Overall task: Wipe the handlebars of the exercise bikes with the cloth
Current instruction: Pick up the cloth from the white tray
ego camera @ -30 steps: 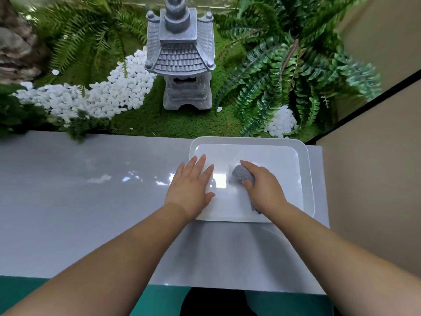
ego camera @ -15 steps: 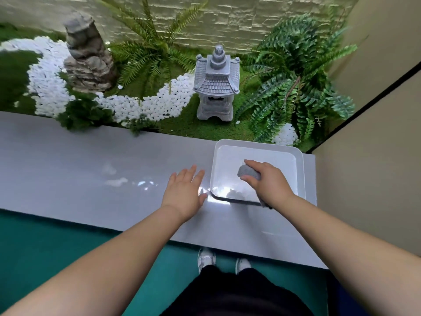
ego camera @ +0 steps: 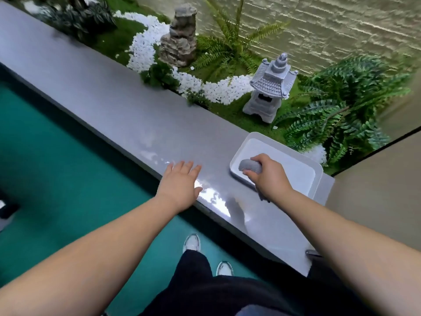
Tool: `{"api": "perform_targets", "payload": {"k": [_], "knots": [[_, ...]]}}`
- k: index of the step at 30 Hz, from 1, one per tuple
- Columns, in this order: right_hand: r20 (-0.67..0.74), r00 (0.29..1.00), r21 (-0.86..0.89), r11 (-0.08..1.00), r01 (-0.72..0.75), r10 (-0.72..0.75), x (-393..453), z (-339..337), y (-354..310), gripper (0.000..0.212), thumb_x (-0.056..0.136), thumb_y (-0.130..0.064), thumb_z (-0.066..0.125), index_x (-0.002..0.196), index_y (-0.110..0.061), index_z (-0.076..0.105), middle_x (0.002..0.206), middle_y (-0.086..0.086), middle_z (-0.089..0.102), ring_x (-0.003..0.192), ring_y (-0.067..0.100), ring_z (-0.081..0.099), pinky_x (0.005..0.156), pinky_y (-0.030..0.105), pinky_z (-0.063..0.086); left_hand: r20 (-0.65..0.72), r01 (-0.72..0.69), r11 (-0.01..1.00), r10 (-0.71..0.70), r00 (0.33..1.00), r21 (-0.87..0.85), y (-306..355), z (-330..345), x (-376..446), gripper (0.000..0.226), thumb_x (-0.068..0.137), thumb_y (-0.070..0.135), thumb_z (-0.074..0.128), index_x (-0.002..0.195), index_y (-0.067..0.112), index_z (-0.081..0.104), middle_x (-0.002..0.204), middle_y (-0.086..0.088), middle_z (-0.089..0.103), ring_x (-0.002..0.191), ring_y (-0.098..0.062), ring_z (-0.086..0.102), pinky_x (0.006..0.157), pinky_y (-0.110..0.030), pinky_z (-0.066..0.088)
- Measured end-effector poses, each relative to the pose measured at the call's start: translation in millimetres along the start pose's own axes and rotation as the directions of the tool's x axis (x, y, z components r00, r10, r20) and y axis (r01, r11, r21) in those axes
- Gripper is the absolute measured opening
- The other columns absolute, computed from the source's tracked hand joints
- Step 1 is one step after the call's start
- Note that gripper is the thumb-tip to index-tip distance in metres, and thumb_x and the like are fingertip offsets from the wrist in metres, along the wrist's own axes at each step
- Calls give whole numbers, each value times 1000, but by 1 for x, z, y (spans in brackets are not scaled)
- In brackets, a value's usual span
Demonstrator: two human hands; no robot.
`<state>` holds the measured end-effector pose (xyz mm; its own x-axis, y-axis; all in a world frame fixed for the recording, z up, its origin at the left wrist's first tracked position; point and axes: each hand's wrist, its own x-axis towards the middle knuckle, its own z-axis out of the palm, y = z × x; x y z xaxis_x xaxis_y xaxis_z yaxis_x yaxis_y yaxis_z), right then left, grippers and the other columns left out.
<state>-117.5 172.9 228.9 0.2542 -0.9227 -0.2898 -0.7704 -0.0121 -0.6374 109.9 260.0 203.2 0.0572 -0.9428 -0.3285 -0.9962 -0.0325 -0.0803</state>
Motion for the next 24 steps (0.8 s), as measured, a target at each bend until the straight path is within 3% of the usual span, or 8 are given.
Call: {"api": "perform_targets", "payload": {"k": [6,13,16,19,24], "knots": [[77,996,-32,998,50,-47,-40,23,-24,35,90,-32,63,121,-22,49,82,6,60,33,26,55,28,24,39,-40,87,996,-88,995,-12,-11,13,-76,70,93,57,34,151,26,11,156,1,23,144,-26,16,116,-48,12],[11,991,-62,989,131,-131,-97,47,-53,29,89,-35,65,114,-28,52,84,-5,56,47,29,61,31,31,47,-39,154,986,-157,987,-61,-34,34,-149,69,93,57,35,151,27,13,157,0,21,144,-25,18,117,-48,12],[-36,990,-40,990,132,-134,-129,68,-55,31,86,-36,68,112,-29,54,95,-3,62,66,23,61,49,33,53,-58,143,988,-146,988,-54,-47,46,-183,69,93,57,35,151,27,15,157,-1,21,144,-25,18,117,-47,12],[-68,986,-28,988,153,-155,-165,93,-54,37,83,-35,72,116,-26,59,105,-2,65,86,18,58,72,30,47,-66,136,989,-140,988,-61,-59,59,-222,68,93,56,35,151,27,13,158,0,19,144,-25,18,117,-47,10],[-49,983,-7,984,176,-176,-228,127,-65,33,82,-31,73,112,-24,61,96,-5,63,86,16,56,73,23,38,-40,116,989,-120,992,-91,-74,78,-283,69,93,56,38,151,27,13,157,-1,21,141,-25,24,116,-47,16]]}}
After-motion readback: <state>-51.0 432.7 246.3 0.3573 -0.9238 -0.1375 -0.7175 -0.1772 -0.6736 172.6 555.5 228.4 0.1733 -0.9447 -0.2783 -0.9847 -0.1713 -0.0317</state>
